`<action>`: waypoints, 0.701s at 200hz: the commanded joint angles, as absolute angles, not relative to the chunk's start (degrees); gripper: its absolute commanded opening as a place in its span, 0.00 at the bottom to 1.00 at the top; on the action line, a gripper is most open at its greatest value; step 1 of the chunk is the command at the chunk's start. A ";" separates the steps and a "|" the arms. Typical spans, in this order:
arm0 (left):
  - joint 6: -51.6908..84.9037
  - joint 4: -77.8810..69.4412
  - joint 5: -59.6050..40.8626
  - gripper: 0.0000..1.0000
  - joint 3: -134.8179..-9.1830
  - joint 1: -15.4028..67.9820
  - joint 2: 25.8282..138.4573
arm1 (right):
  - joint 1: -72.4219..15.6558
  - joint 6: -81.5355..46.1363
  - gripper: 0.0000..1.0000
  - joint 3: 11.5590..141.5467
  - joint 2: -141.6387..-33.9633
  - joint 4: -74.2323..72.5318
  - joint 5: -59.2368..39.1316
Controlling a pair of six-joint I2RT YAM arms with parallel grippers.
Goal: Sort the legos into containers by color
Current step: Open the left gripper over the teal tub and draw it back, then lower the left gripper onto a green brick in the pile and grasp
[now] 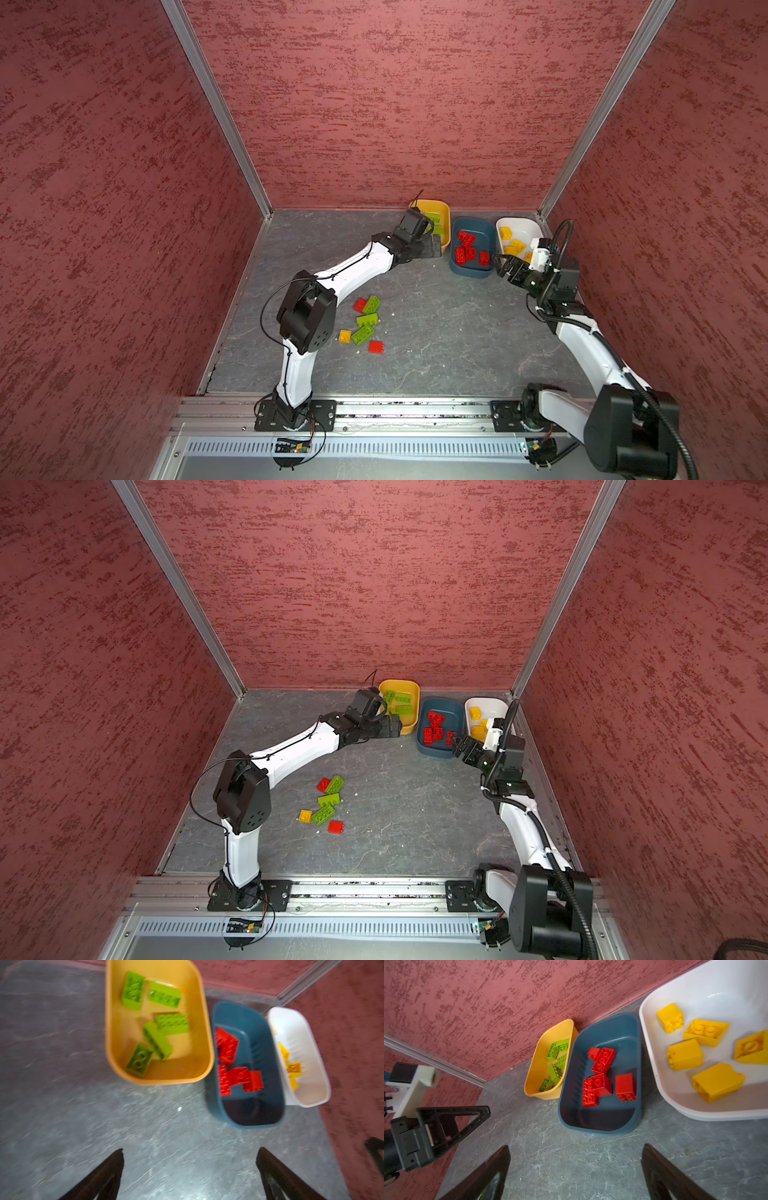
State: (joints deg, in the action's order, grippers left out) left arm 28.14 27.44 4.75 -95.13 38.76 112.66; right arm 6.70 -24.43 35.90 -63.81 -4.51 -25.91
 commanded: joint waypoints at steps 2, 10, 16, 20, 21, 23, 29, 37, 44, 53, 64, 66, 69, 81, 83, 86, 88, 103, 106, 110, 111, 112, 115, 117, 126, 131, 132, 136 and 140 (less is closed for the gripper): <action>29.60 36.46 13.47 1.00 -89.94 38.35 110.27 | 4.47 -23.55 0.98 34.99 -63.62 -12.55 -22.55; 29.54 38.66 13.79 0.99 -87.97 38.25 109.47 | 3.45 -23.47 0.99 35.14 -63.96 -13.01 -20.51; 29.25 40.17 13.79 1.00 -86.77 38.17 109.13 | 2.82 -23.44 0.99 35.18 -64.22 -13.36 -18.85; 28.85 41.16 13.68 1.00 -85.90 38.06 108.88 | 2.54 -23.49 0.99 35.28 -64.37 -13.71 -17.76; 28.71 41.37 13.61 1.00 -85.67 38.06 108.80 | 2.50 -23.52 0.99 35.31 -64.40 -13.75 -17.49; 28.38 41.81 13.49 1.00 -85.34 37.99 108.70 | 2.34 -23.66 0.99 35.37 -64.48 -13.94 -16.94; 27.08 43.01 12.80 0.99 -84.26 37.71 108.27 | 2.11 -24.08 0.99 35.41 -64.67 -14.49 -15.34; 25.13 44.83 12.11 0.99 -83.18 37.41 107.98 | 2.11 -24.82 0.99 35.46 -64.99 -15.29 -13.34; 23.76 46.82 12.10 1.00 -82.64 37.06 107.81 | 2.06 -25.44 0.99 35.52 -65.25 -15.91 -11.79; 21.77 49.17 12.12 1.00 -82.02 36.59 107.76 | 2.09 -25.96 0.99 35.60 -65.55 -16.50 -10.19; 19.61 51.20 12.62 0.98 -81.21 36.09 107.87 | 2.10 -25.94 0.99 36.05 -66.04 -16.71 -8.84; 19.25 51.43 12.58 0.97 -81.10 35.98 107.96 | 2.11 -26.00 0.99 36.15 -66.08 -16.66 -8.67; 18.77 51.90 12.69 0.96 -81.02 35.81 108.02 | 2.10 -25.95 0.99 36.41 -66.22 -16.65 -8.41; 17.19 52.87 12.84 0.91 -80.51 35.05 108.23 | 2.06 -25.34 0.99 37.28 -66.75 -15.72 -7.76; 16.95 52.97 12.72 0.90 -80.40 34.93 108.27 | 2.05 -25.21 0.99 37.42 -66.83 -15.60 -7.68; 16.80 53.07 12.55 0.89 -80.26 34.71 108.35 | 2.10 -25.08 0.99 37.61 -66.88 -15.30 -7.53; 16.66 53.13 12.39 0.88 -80.18 34.50 108.36 | 2.11 -24.99 0.99 37.79 -66.95 -15.10 -7.44; 15.56 52.94 9.38 0.81 -80.03 33.09 108.82 | 2.06 -24.33 0.99 38.31 -66.91 -14.03 -6.80; 15.30 52.78 8.46 0.80 -80.06 32.93 108.90 | 2.06 -24.16 0.99 38.37 -66.80 -13.84 -6.71; 15.08 52.57 7.27 0.78 -80.06 32.57 109.17 | 2.06 -23.97 0.99 38.38 -66.73 -13.68 -6.49; 15.01 52.52 6.89 0.78 -80.11 32.54 109.21 | 2.09 -23.94 0.99 38.35 -66.72 -13.65 -6.36; 14.98 52.45 6.52 0.77 -80.09 32.49 109.27 | 2.10 -23.88 0.99 38.38 -66.71 -13.59 -6.30; 14.78 52.35 5.61 0.76 -80.14 32.34 109.42 | 2.09 -23.78 0.99 38.40 -66.63 -13.42 -6.11; 14.62 52.26 5.09 0.75 -80.15 32.28 109.51 | 2.06 -23.74 0.99 38.41 -66.56 -13.27 -5.92; 13.94 52.26 3.43 0.72 -80.49 32.21 110.02 | 2.09 -23.19 0.99 38.39 -66.29 -12.60 -5.31; 13.67 52.37 2.94 0.71 -80.78 32.29 110.47 | 2.09 -22.76 0.99 38.48 -66.14 -12.26 -5.13; 13.60 52.42 2.83 0.71 -80.82 32.27 110.52 | 2.05 -22.68 0.99 38.49 -66.12 -12.20 -5.07; 13.27 52.66 2.65 0.69 -81.05 32.44 110.87 | 2.06 -22.25 0.99 38.53 -66.02 -11.86 -4.93; 12.94 52.94 2.60 0.68 -81.31 32.51 111.27 | 2.13 -21.89 0.99 38.66 -65.86 -11.50 -4.78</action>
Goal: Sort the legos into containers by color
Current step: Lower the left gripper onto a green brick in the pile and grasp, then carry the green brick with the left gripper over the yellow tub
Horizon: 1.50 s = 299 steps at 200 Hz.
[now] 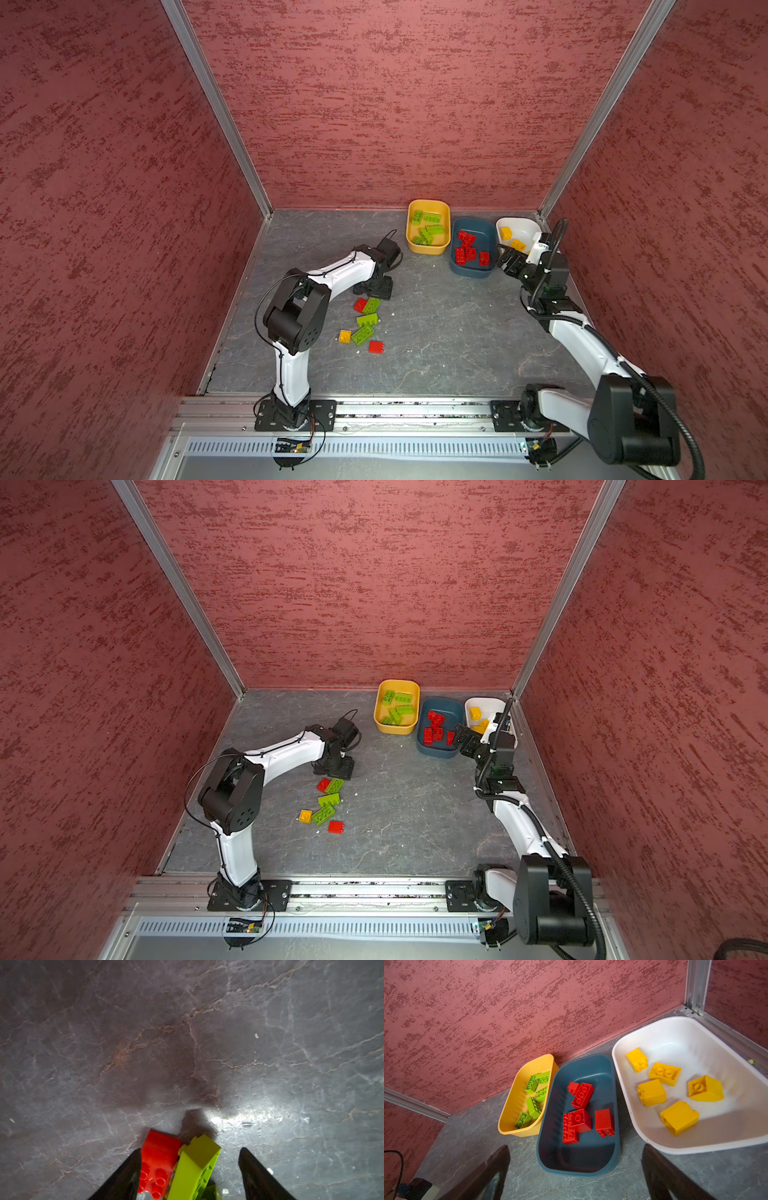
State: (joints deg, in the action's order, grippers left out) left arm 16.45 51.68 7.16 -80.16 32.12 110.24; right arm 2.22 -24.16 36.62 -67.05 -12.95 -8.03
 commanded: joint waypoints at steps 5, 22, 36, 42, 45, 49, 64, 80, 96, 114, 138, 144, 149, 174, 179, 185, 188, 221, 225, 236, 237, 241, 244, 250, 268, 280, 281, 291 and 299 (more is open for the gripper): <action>12.65 53.27 2.79 0.67 -81.53 32.60 111.70 | 2.11 -21.45 0.99 38.81 -65.75 -10.99 -4.53; 12.19 54.11 3.62 0.64 -81.83 32.53 113.05 | 2.06 -20.03 0.99 39.22 -65.27 -9.60 -3.83; 12.36 54.58 3.98 0.64 -81.78 32.20 113.79 | 2.07 -19.27 0.99 39.33 -64.89 -8.89 -3.27; 12.54 54.56 3.89 0.63 -81.58 32.15 113.92 | 2.11 -19.09 0.99 39.35 -64.80 -8.72 -3.00; 12.49 54.51 3.85 0.63 -81.56 32.14 114.00 | 2.07 -19.01 0.99 39.35 -64.78 -8.63 -2.88; 12.64 54.49 3.81 0.63 -81.44 32.12 113.99 | 2.08 -18.90 0.99 39.37 -64.72 -8.61 -2.82; 12.88 53.94 3.20 0.60 -80.84 32.15 114.00 | 2.07 -18.74 0.99 39.29 -64.77 -8.61 -2.81; 13.20 53.59 2.57 0.55 -80.23 32.11 114.08 | 2.10 -18.79 0.99 39.35 -64.99 -8.54 -2.97; 13.43 53.44 2.17 0.50 -79.90 32.12 114.08 | 2.10 -18.81 0.99 39.51 -65.37 -8.53 -2.99; 13.69 52.82 1.42 0.44 -79.97 32.05 113.95 | 2.11 -18.85 0.99 39.70 -65.89 -8.66 -2.99; 13.81 52.68 1.50 0.36 -80.28 32.16 113.52 | 2.09 -18.81 0.99 40.13 -66.40 -8.44 -3.08; 13.88 52.43 1.60 0.34 -80.29 32.13 113.32 | 2.10 -18.81 0.99 40.21 -66.53 -8.52 -3.18; 13.80 52.39 1.65 0.33 -80.35 32.15 113.21 | 2.10 -18.81 0.99 40.15 -66.61 -8.56 -3.23; 14.05 51.91 1.80 0.28 -80.91 32.15 112.18 | 2.09 -18.37 0.99 39.73 -66.45 -8.96 -3.88; 14.27 51.76 1.84 0.27 -81.10 32.15 111.97 | 2.11 -18.26 0.99 39.78 -66.45 -8.84 -4.37; 14.51 51.60 1.85 0.26 -81.45 32.14 111.77 | 2.09 -18.08 0.99 39.94 -66.60 -8.63 -5.36; 14.64 51.56 1.85 0.25 -81.66 32.14 111.61 | 2.02 -17.88 0.99 40.09 -66.66 -8.52 -6.03; 17.05 47.82 -1.08 0.21 -85.64 32.13 110.72 | 1.04 -16.36 0.99 39.14 -67.15 -10.80 -12.22; 17.51 46.68 -1.67 0.21 -86.28 32.17 110.72 | 0.77 -16.22 0.99 38.96 -67.21 -11.39 -12.71; 18.70 42.84 -3.94 0.21 -87.96 32.14 110.81 | 0.05 -15.85 0.99 38.67 -67.48 -12.26 -13.56; 18.80 42.47 -4.16 0.21 -88.14 32.16 110.87 | -0.02 -15.83 0.99 38.63 -67.49 -12.32 -13.59; 19.34 41.09 -4.71 0.21 -88.92 32.17 111.08 | -0.31 -15.76 0.99 38.63 -67.65 -12.57 -13.70; 20.00 40.07 -5.02 0.21 -89.45 32.06 111.24 | -0.61 -15.74 0.99 38.67 -67.78 -12.76 -13.71; 21.17 37.98 -5.70 0.21 -90.69 32.00 111.69 | -1.06 -15.68 0.99 38.64 -68.00 -13.06 -13.79; 24.09 31.92 -8.01 0.21 -95.13 31.61 114.14 | -2.40 -15.34 0.99 38.67 -68.85 -13.96 -14.31; 24.87 28.55 -8.85 0.21 -98.45 31.40 116.18 | -3.30 -14.61 0.99 38.74 -69.46 -14.32 -15.37; 24.91 28.34 -8.78 0.22 -98.75 31.43 116.45 | -3.37 -14.51 0.99 38.79 -69.54 -14.37 -15.42; 24.66 26.42 -8.17 0.22 -102.24 31.45 118.71 | -4.30 -13.54 0.99 38.98 -70.08 -14.27 -16.31; 24.33 25.31 -7.75 0.22 -104.96 31.47 120.60 | -5.00 -12.81 0.99 39.09 -70.52 -14.32 -16.75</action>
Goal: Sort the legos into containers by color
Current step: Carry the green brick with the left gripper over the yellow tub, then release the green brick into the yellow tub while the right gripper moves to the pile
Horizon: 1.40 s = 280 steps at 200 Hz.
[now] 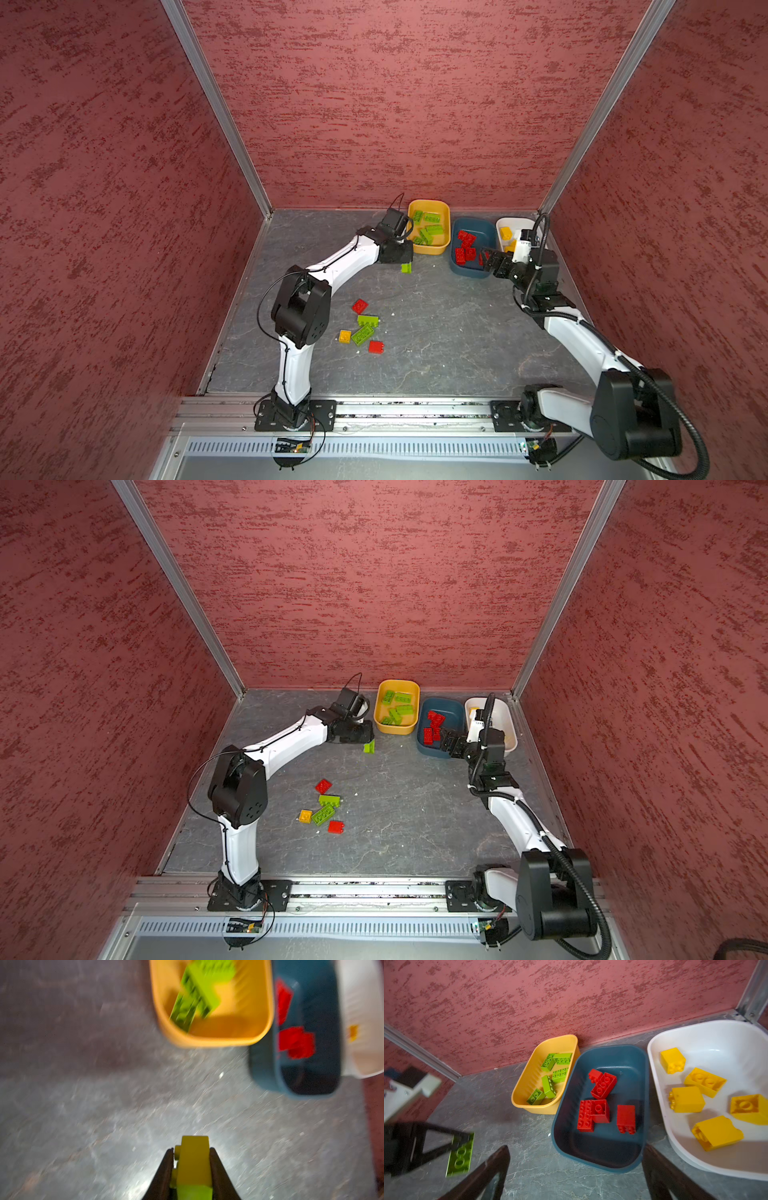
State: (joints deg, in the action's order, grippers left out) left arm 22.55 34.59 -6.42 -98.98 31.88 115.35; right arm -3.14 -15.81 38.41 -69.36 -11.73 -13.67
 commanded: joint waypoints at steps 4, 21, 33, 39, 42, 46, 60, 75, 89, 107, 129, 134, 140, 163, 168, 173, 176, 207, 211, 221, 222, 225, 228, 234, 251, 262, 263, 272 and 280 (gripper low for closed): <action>24.00 24.92 -7.54 0.22 -106.33 31.40 121.55 | -5.31 -12.60 0.99 39.14 -70.80 -14.37 -17.14; 22.43 24.64 -5.69 0.23 -112.46 31.22 125.73 | -6.60 -12.23 0.99 39.11 -72.05 -15.19 -19.37; 20.98 25.04 -3.40 0.23 -116.52 31.20 128.53 | -7.67 -11.90 0.99 39.05 -72.97 -15.69 -20.66; 20.31 25.17 -2.61 0.24 -118.32 31.11 129.93 | -8.23 -11.66 0.99 39.10 -73.40 -15.86 -20.99; 20.12 25.29 -2.34 0.24 -119.26 31.05 130.67 | -8.52 -11.56 0.99 39.11 -73.53 -15.90 -21.10; 20.03 25.30 -2.12 0.24 -120.38 30.90 131.60 | -8.82 -11.47 0.99 39.07 -73.79 -15.98 -21.09; 19.97 25.02 -1.86 0.24 -123.99 30.58 134.29 | -9.95 -11.10 0.99 39.32 -74.39 -16.07 -20.71; 18.67 24.95 1.02 0.25 -127.06 30.71 136.54 | -10.75 -10.98 0.99 39.57 -74.83 -16.01 -20.01; 16.44 24.10 4.56 0.26 -129.36 31.13 138.70 | -11.27 -11.07 0.99 39.67 -75.29 -16.35 -19.18; 12.93 22.50 10.83 0.28 -131.40 31.75 141.18 | -11.62 -11.06 0.99 40.12 -75.99 -16.28 -18.88; 10.20 26.47 16.82 0.34 -138.24 32.58 145.48 | -11.95 -10.60 0.99 40.90 -76.59 -15.14 -18.55; 9.81 27.46 16.80 0.35 -139.80 32.58 146.18 | -12.04 -10.50 0.99 41.03 -76.67 -14.97 -18.37; 9.43 28.01 16.42 0.38 -140.94 32.72 146.75 | -12.13 -10.46 0.99 41.08 -76.81 -14.94 -18.18; 8.01 27.09 17.03 0.57 -141.24 33.34 146.51 | -12.35 -10.26 0.99 41.46 -77.30 -15.02 -17.84; 8.10 27.07 17.68 0.61 -141.28 33.55 146.25 | -12.41 -10.28 0.99 41.50 -77.38 -15.02 -17.99; 8.17 27.11 17.84 0.64 -141.33 33.63 145.92 | -12.59 -10.20 0.99 41.65 -77.58 -15.03 -18.04; 8.24 27.14 17.72 0.66 -141.32 33.66 145.59 | -12.65 -10.12 0.99 41.71 -77.65 -14.93 -18.08; 11.01 29.21 14.21 0.84 -140.14 33.49 141.17 | -14.30 -7.16 0.99 42.10 -78.91 -14.04 -20.19; 11.48 29.28 13.62 0.86 -139.48 33.34 140.32 | -14.70 -6.47 0.99 42.16 -79.10 -13.86 -20.61; 12.67 28.87 12.63 0.90 -136.62 33.25 137.68 | -16.33 -4.70 0.99 42.23 -79.69 -13.34 -21.05; 12.84 28.76 12.60 0.90 -136.25 33.23 137.40 | -16.47 -4.46 0.99 42.25 -79.84 -13.26 -21.03; 13.21 28.41 12.42 0.92 -135.11 33.22 136.57 | -17.04 -3.80 0.99 42.34 -80.04 -13.00 -21.13; 13.71 28.03 12.42 0.93 -133.90 33.22 135.52 | -17.65 -3.28 0.99 42.40 -80.26 -12.82 -21.12; 14.50 27.14 12.31 0.96 -130.86 33.14 133.46 | -18.89 -1.94 0.99 42.49 -80.84 -12.39 -21.28; 17.25 23.67 12.30 0.99 -121.13 32.59 127.18 | -23.05 2.03 0.99 42.37 -82.51 -12.02 -21.17; 19.28 21.95 12.54 1.00 -114.69 32.02 122.71 | -25.93 4.55 0.99 42.49 -82.97 -12.04 -21.13; 19.53 21.79 12.51 1.00 -114.03 31.92 122.31 | -26.19 4.73 0.99 42.47 -83.76 -12.04 -21.11; 21.33 20.51 12.42 1.00 -108.53 31.25 118.79 | -28.74 6.72 0.99 43.04 -85.62 -11.55 -20.82; 22.76 19.63 12.09 0.99 -103.86 30.42 115.85 | -30.70 8.43 0.99 43.78 -86.97 -11.07 -20.57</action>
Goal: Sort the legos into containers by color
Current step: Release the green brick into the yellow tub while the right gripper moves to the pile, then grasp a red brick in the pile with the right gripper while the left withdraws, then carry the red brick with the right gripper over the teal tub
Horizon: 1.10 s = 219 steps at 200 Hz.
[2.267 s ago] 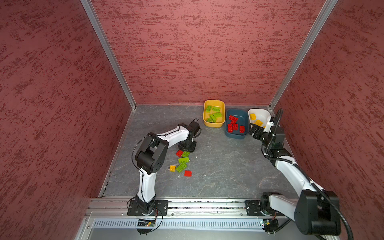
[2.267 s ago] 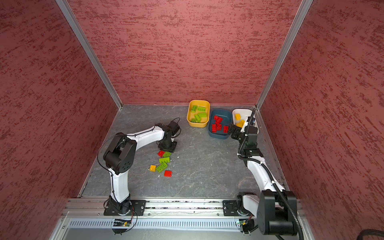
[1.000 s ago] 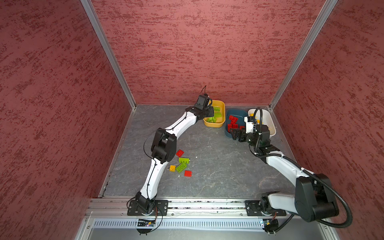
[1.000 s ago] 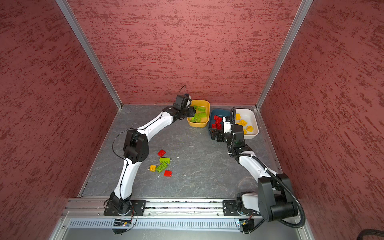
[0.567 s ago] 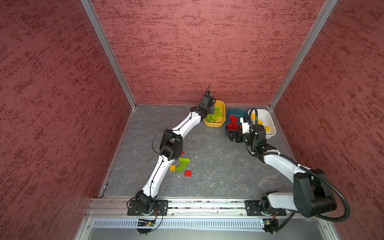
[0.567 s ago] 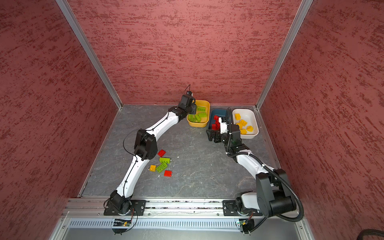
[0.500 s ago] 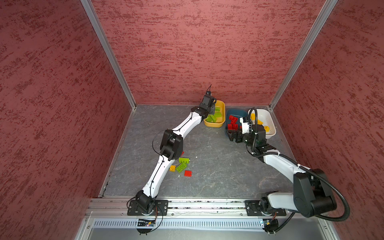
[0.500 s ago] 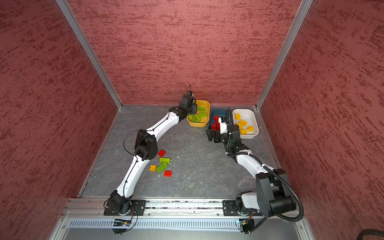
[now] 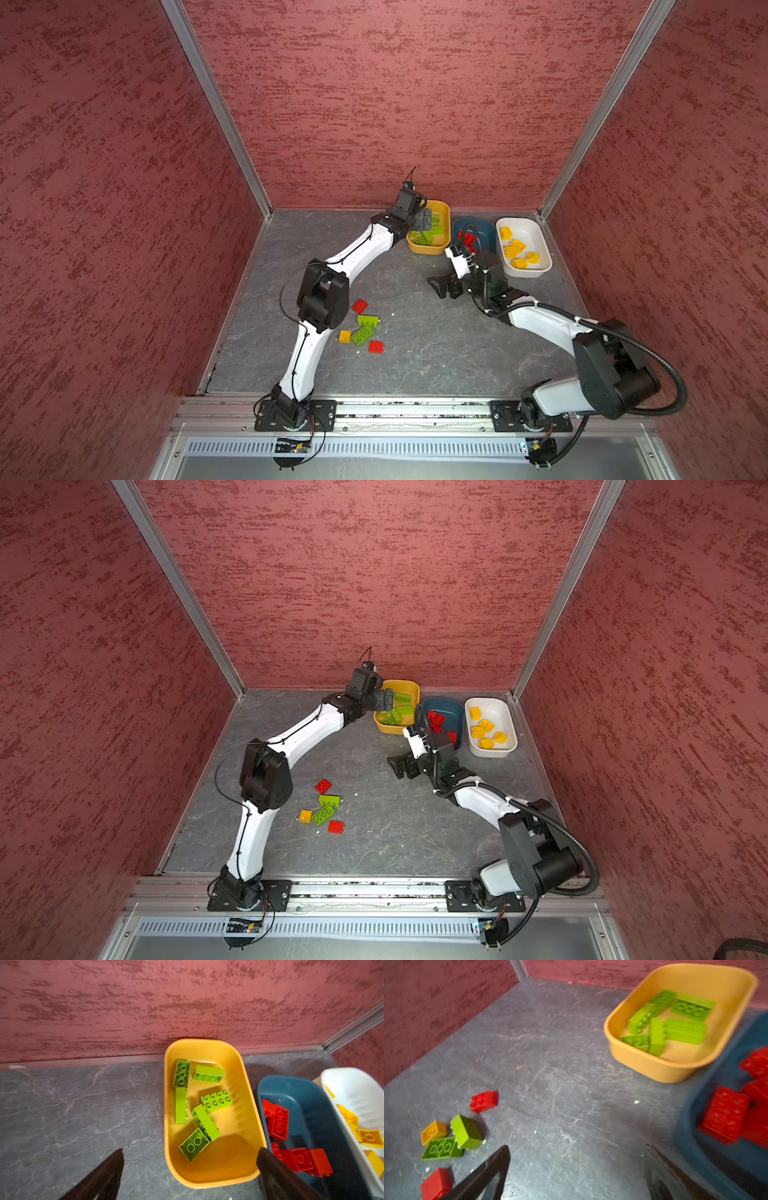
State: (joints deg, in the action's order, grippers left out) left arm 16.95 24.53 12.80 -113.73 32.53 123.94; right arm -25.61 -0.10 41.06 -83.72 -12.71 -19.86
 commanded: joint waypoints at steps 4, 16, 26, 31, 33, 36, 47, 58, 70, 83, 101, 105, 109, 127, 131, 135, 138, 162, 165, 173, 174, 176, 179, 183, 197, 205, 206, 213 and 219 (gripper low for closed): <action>23.38 19.33 11.68 0.99 -101.70 30.01 114.61 | -31.82 9.19 0.98 44.28 -87.71 -10.86 -20.57; 25.21 19.27 11.52 1.00 -95.76 28.78 110.60 | -34.64 11.55 0.97 45.84 -90.30 -10.15 -20.94; 27.13 20.23 11.65 0.99 -91.38 27.90 107.63 | -36.81 13.94 0.95 47.54 -92.71 -9.01 -22.05; 28.16 20.94 11.73 0.99 -89.46 27.37 106.28 | -37.92 15.07 0.95 48.41 -93.87 -8.44 -22.88; 28.59 21.19 11.77 0.99 -88.63 27.12 105.80 | -38.29 15.50 0.94 48.77 -94.22 -8.26 -23.23; 29.17 21.79 11.78 0.99 -87.47 26.87 105.05 | -38.91 16.20 0.94 49.20 -94.95 -7.97 -23.64; 31.46 23.82 11.88 1.00 -83.50 25.65 102.35 | -41.21 18.80 0.87 50.34 -96.70 -7.97 -24.80; 33.35 25.77 11.93 0.99 -79.73 24.45 99.73 | -43.64 22.15 0.81 50.65 -97.97 -8.43 -26.89; 34.89 27.05 12.13 1.00 -75.51 23.06 96.89 | -46.11 26.34 0.78 50.60 -98.91 -7.80 -29.96; 36.03 27.98 12.51 1.00 -71.34 21.43 94.23 | -48.36 31.71 0.79 50.90 -99.80 -4.84 -32.91; 37.59 29.67 13.64 1.00 -67.19 19.29 90.76 | -51.27 37.90 0.79 52.45 -102.18 0.29 -31.92; 37.98 29.99 13.77 0.99 -66.38 18.78 90.09 | -51.75 38.49 0.79 53.17 -102.93 1.53 -31.60; 38.31 30.16 13.96 1.00 -65.60 18.30 89.46 | -52.15 39.04 0.79 54.00 -103.67 3.08 -31.50; 39.20 30.35 14.22 1.00 -62.44 16.83 86.51 | -53.71 39.65 0.78 56.75 -106.27 6.32 -31.66; 39.25 30.46 14.28 0.99 -61.87 16.53 85.88 | -54.08 39.83 0.78 56.97 -106.58 6.47 -31.87; 39.37 30.58 14.40 0.99 -61.28 16.33 85.34 | -54.52 39.95 0.78 57.12 -106.81 6.42 -31.97; 39.42 30.63 14.48 0.99 -60.83 16.16 84.88 | -54.71 40.13 0.78 57.25 -106.97 6.31 -31.99; 39.55 31.29 14.41 1.00 -58.13 14.77 82.39 | -56.33 39.67 0.74 58.63 -108.49 6.40 -30.95; 39.55 31.37 14.35 1.00 -57.90 14.52 82.15 | -56.41 39.49 0.73 58.83 -108.64 6.46 -30.80; 39.55 31.60 14.16 1.00 -57.26 14.17 81.57 | -56.50 38.92 0.71 59.12 -108.94 6.26 -30.11; 39.55 31.57 14.15 1.00 -57.15 14.12 81.48 | -56.51 38.84 0.70 59.14 -109.01 6.20 -29.95; 39.55 31.62 14.13 0.99 -56.96 14.01 81.39 | -56.51 38.71 0.70 59.17 -109.10 6.17 -29.81; 39.51 31.68 14.02 0.99 -56.77 13.86 81.26 | -56.51 38.56 0.69 59.28 -109.23 6.08 -29.47; 39.55 31.66 13.86 0.99 -56.43 13.69 81.00 | -56.51 38.35 0.68 59.24 -109.44 5.93 -28.98; 39.88 31.64 13.71 1.00 -55.52 13.45 80.42 | -56.55 36.27 0.64 59.75 -110.71 5.26 -25.80; 40.11 31.56 13.62 1.00 -55.08 13.45 80.21 | -56.58 36.24 0.61 60.30 -111.65 6.21 -24.59; 40.14 31.56 13.58 0.99 -54.96 13.49 80.18 | -56.59 36.32 0.61 60.47 -111.77 6.36 -24.51; 40.45 31.32 13.38 0.99 -54.57 13.48 80.05 | -56.59 36.93 0.57 60.84 -112.33 7.37 -23.82; 40.72 31.24 13.33 0.99 -54.29 13.45 79.99 | -56.60 37.20 0.53 60.75 -112.41 7.53 -23.14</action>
